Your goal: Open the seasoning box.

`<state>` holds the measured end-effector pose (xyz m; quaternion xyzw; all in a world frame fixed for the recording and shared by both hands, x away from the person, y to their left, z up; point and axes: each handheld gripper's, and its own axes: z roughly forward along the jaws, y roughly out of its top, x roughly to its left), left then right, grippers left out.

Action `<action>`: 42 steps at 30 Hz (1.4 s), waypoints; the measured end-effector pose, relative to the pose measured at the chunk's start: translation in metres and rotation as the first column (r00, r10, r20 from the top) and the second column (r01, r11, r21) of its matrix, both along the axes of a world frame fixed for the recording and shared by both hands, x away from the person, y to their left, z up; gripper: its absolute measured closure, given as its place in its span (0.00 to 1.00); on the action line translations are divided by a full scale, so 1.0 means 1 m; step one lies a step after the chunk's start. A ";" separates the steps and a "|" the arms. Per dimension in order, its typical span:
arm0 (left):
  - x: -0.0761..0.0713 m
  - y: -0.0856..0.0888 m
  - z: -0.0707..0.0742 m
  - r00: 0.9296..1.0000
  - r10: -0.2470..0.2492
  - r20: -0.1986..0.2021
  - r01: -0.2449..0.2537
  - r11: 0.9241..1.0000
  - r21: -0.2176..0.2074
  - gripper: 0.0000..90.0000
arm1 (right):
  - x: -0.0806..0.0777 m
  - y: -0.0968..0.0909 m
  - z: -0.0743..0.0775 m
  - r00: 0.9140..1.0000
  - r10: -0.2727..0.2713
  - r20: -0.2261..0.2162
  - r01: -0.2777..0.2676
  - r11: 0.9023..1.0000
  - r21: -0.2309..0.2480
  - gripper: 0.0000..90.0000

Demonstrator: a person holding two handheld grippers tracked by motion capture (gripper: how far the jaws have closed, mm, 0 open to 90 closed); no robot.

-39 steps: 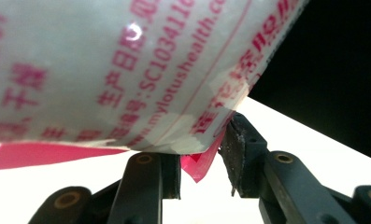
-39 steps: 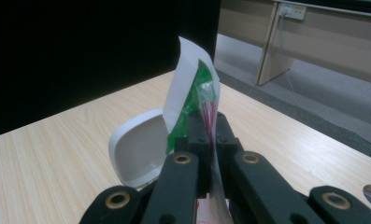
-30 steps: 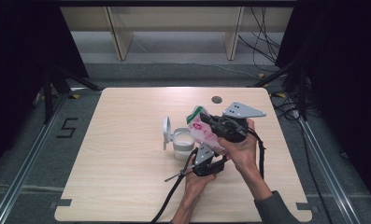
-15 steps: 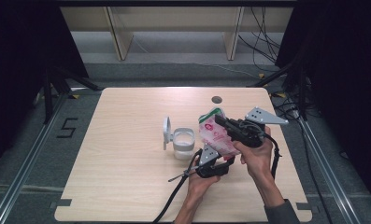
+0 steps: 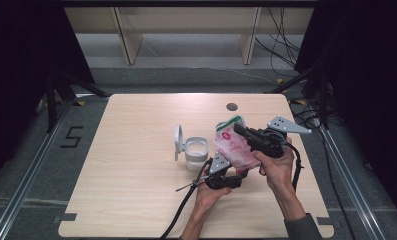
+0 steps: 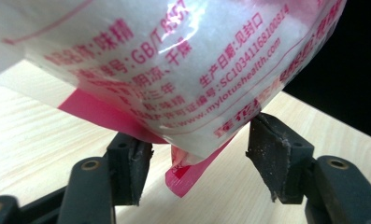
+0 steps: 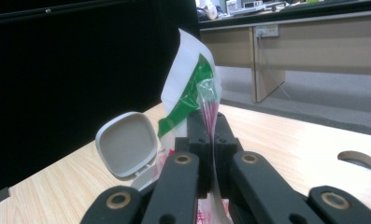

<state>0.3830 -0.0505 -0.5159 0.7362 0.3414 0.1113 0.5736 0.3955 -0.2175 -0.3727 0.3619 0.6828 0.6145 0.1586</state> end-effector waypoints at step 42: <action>-0.038 0.033 0.021 0.999 0.009 0.031 -0.011 0.998 0.055 0.27 | -0.026 -0.085 -0.042 0.982 -0.183 -0.042 0.183 0.983 -0.007 1.00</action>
